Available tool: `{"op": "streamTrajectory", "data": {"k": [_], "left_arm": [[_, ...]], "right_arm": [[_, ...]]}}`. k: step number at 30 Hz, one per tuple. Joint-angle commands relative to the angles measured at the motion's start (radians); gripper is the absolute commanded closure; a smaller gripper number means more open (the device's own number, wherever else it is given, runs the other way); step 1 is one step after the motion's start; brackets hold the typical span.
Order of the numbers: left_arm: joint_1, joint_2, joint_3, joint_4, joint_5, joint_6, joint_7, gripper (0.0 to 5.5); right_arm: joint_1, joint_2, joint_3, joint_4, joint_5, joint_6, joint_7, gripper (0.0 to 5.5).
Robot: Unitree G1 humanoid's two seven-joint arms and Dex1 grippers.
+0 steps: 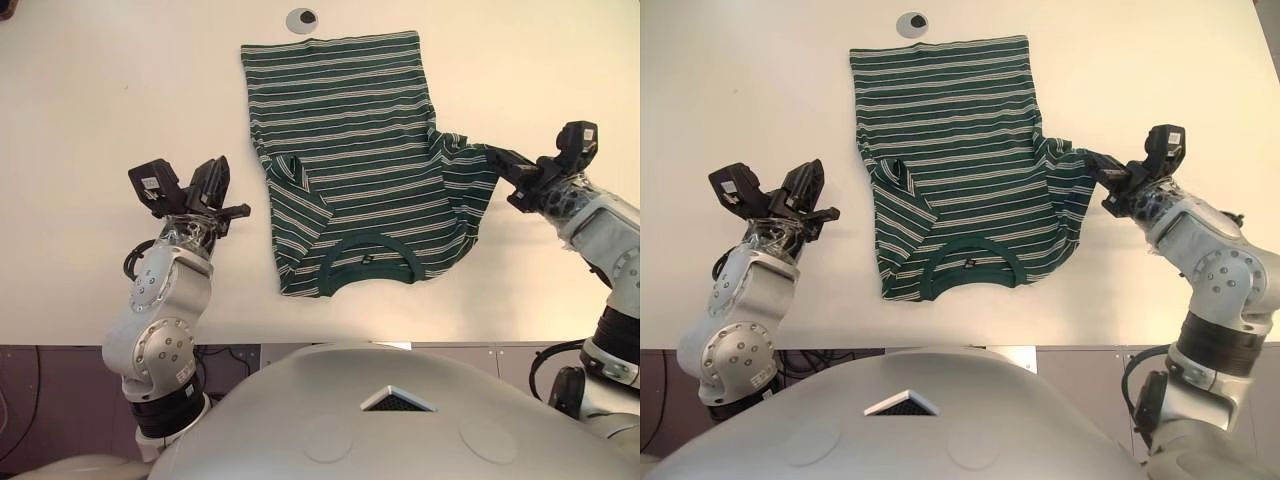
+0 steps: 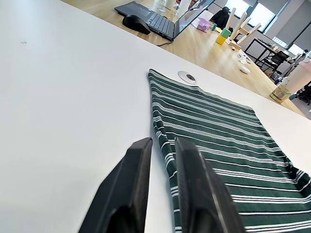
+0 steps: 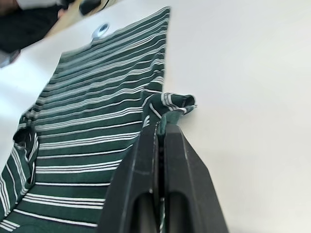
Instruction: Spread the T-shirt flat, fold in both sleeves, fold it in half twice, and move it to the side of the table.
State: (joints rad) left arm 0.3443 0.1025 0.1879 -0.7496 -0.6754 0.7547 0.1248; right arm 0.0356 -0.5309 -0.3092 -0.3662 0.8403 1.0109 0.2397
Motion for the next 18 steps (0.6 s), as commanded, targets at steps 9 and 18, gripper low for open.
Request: {"op": "streamTrajectory", "data": {"k": [9, 18], "left_arm": [[-0.02, -0.003, -0.005, 0.0, 0.019, -0.008, -0.006, 4.66], [-0.022, -0.002, -0.001, -0.003, 0.019, -0.004, -0.005, 4.66]], "right_arm": [[0.033, -0.028, 0.177, 0.003, -0.151, -0.105, 0.165, 5.48], [0.03, -0.038, 0.266, -0.049, -0.182, -0.133, 0.238, 5.48]]}}
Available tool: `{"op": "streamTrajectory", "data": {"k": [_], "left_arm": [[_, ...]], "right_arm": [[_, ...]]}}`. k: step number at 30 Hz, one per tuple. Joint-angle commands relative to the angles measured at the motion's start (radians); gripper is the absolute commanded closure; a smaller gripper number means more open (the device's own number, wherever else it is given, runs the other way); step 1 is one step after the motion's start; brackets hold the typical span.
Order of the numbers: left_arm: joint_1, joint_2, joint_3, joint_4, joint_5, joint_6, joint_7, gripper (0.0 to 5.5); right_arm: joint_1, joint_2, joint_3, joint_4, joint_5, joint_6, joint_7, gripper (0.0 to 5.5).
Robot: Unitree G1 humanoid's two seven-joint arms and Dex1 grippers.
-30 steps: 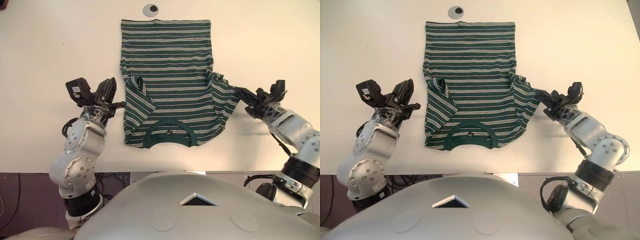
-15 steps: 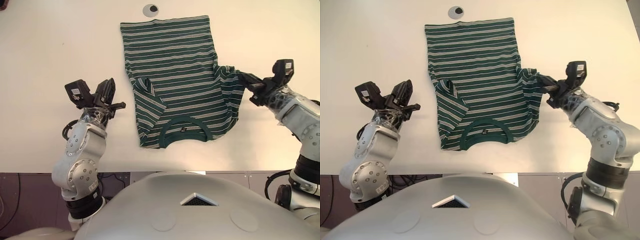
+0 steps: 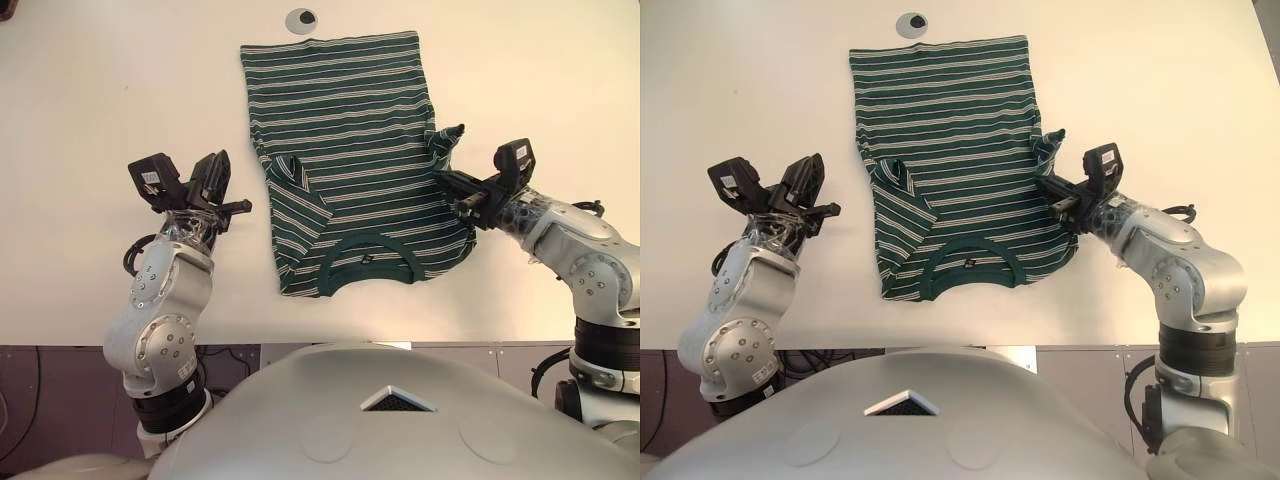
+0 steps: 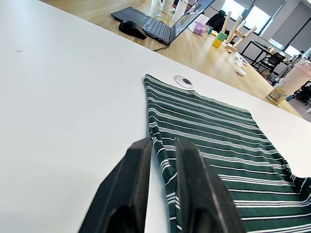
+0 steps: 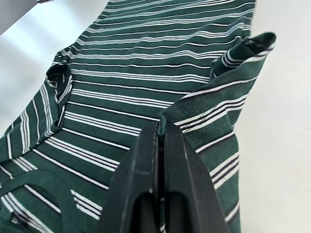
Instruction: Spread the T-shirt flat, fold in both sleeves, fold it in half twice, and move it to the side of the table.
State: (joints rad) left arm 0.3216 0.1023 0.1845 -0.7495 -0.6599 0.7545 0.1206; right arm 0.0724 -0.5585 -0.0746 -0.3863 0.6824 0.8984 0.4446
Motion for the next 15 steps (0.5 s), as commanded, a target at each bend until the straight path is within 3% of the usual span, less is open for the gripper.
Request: {"op": "streamTrajectory", "data": {"k": [1, 9, 15], "left_arm": [[0.001, -0.002, 0.003, -0.004, 0.003, -0.003, 0.0, 4.66], [0.003, -0.004, -0.002, -0.006, 0.008, -0.002, 0.003, 4.66], [-0.009, 0.006, 0.003, 0.001, 0.0, 0.006, -0.005, 4.66]], "right_arm": [[-0.007, -0.014, 0.038, -0.031, -0.033, -0.026, 0.04, 5.48], [-0.05, 0.001, 0.103, -0.021, -0.089, 0.011, 0.033, 5.48], [-0.044, 0.012, 0.078, -0.09, -0.031, 0.074, 0.044, 4.54]]}}
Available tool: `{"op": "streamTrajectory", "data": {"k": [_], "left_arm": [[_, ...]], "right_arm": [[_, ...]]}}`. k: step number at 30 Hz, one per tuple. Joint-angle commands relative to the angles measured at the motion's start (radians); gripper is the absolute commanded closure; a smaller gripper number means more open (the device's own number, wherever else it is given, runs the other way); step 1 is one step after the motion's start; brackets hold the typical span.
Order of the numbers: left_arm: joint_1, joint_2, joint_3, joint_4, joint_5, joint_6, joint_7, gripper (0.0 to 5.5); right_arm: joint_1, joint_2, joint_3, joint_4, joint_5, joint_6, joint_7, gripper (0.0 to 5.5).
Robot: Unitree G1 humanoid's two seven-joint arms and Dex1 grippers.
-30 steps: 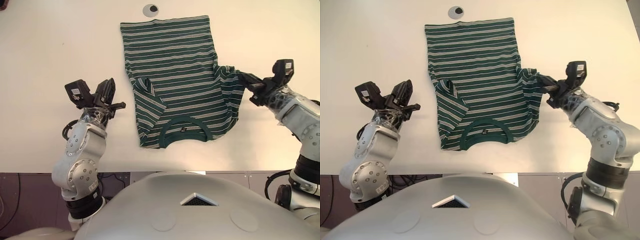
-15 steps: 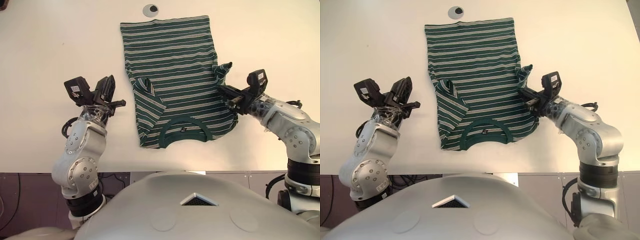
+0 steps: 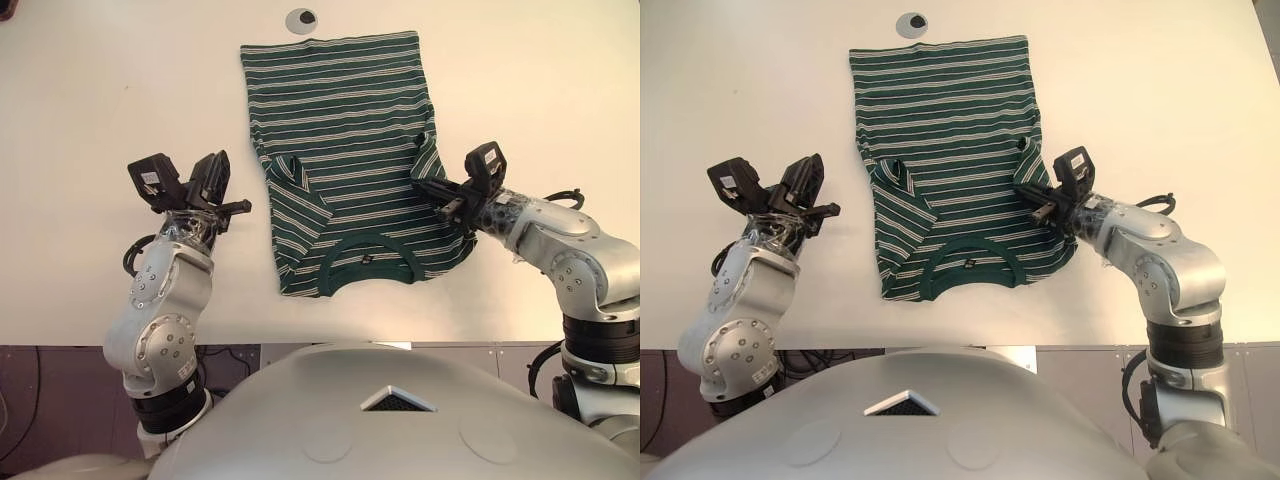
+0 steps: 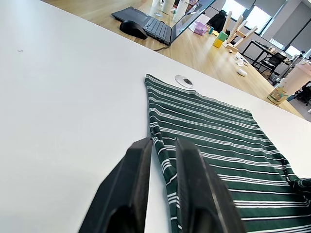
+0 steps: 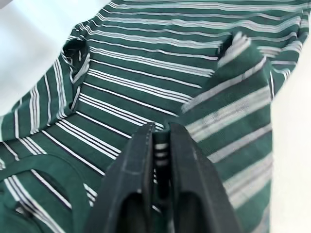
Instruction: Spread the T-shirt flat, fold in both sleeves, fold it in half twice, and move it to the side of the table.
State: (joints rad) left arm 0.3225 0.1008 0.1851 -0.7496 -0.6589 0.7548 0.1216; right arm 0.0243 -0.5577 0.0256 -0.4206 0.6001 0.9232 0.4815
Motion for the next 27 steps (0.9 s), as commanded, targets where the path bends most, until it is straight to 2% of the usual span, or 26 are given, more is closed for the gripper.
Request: {"op": "streamTrajectory", "data": {"k": [1, 3, 9, 13, 17, 19, 23, 27], "left_arm": [[-0.014, 0.011, 0.003, 0.004, -0.003, 0.009, -0.009, 4.66], [-0.017, 0.012, 0.004, 0.006, -0.005, 0.012, -0.011, 4.66], [-0.007, 0.028, -0.002, 0.008, -0.007, 0.021, -0.033, 4.66], [0.02, 0.059, 0.0, 0.0, -0.058, 0.044, -0.101, 4.66], [0.106, 0.065, 0.065, -0.011, -0.241, 0.092, -0.155, 4.66], [0.152, 0.069, 0.098, 0.002, -0.338, 0.117, -0.16, 4.66], [0.22, 0.097, 0.14, 0.032, -0.481, 0.157, -0.146, 4.66], [0.299, 0.162, 0.133, 0.032, -0.608, 0.211, -0.142, 4.66]], "right_arm": [[0.01, 0.008, -0.029, -0.067, 0.067, 0.065, 0.011, 4.35], [0.011, 0.009, -0.045, -0.076, 0.094, 0.088, 0.01, 4.15], [-0.215, 0.038, -0.255, 0.113, 0.246, 0.179, -0.042, 4.15], [-0.342, -0.048, -0.321, 0.312, 0.255, 0.212, 0.015, 4.15], [-0.239, -0.213, -0.268, 0.411, 0.245, 0.242, 0.243, 4.15], [-0.159, -0.252, -0.247, 0.433, 0.223, 0.231, 0.307, 4.15], [-0.02, -0.278, -0.229, 0.449, 0.186, 0.201, 0.374, 4.15], [0.088, -0.231, -0.246, 0.44, 0.165, 0.194, 0.357, 4.15]]}}
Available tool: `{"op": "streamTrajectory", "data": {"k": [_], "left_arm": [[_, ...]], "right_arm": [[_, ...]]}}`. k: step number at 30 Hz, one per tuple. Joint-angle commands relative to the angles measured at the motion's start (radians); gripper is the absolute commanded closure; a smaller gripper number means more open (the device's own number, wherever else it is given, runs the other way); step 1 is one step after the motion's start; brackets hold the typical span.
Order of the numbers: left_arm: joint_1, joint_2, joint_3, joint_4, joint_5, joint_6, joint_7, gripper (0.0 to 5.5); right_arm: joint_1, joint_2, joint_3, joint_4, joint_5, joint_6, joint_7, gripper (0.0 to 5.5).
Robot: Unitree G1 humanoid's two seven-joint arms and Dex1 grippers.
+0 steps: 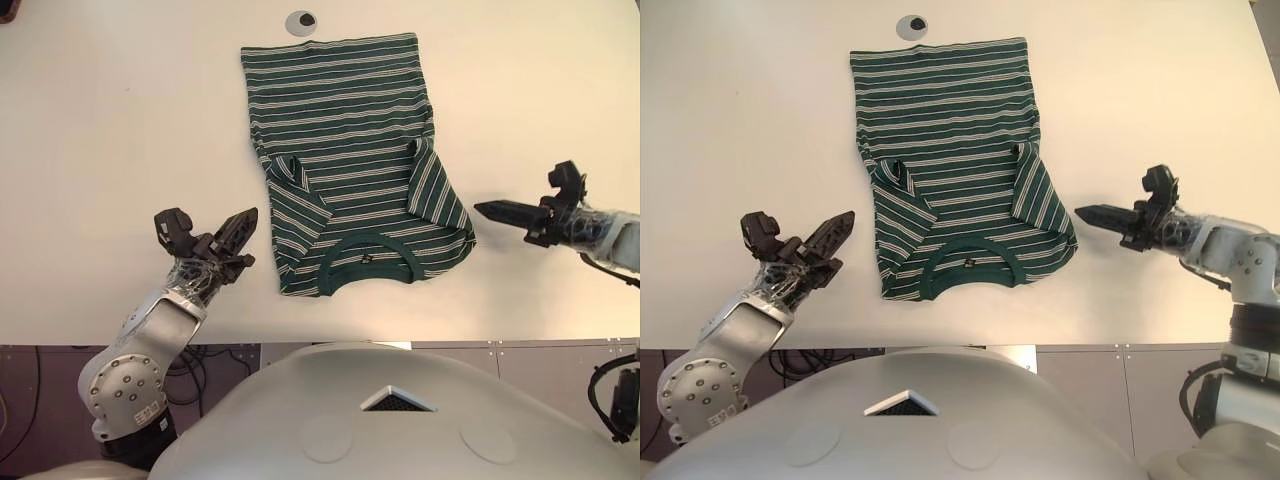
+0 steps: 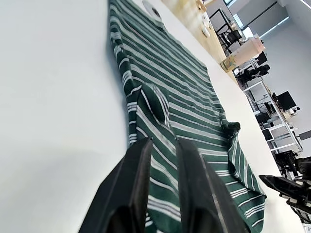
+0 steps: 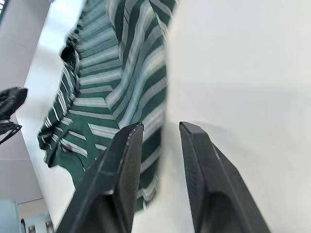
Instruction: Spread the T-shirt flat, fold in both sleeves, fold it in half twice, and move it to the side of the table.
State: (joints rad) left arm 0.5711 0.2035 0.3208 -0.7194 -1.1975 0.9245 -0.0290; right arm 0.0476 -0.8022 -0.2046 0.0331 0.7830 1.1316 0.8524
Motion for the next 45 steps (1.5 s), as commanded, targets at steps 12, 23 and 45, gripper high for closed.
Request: {"op": "streamTrajectory", "data": {"k": [12, 23, 45], "left_arm": [[0.175, 0.226, -0.049, 0.018, -0.125, 0.088, -0.009, 4.53], [0.189, 0.192, -0.131, 0.037, -0.126, 0.03, 0.024, 2.93], [0.185, 0.202, -0.187, 0.065, -0.036, -0.044, -0.031, 5.1]], "right_arm": [[0.209, 0.13, -0.069, -0.188, 0.067, 0.05, -0.114, 4.11], [0.192, 0.116, -0.08, -0.224, 0.096, 0.092, -0.143, 4.34], [0.155, 0.104, -0.049, -0.139, 0.053, 0.029, -0.078, 5.5]]}}
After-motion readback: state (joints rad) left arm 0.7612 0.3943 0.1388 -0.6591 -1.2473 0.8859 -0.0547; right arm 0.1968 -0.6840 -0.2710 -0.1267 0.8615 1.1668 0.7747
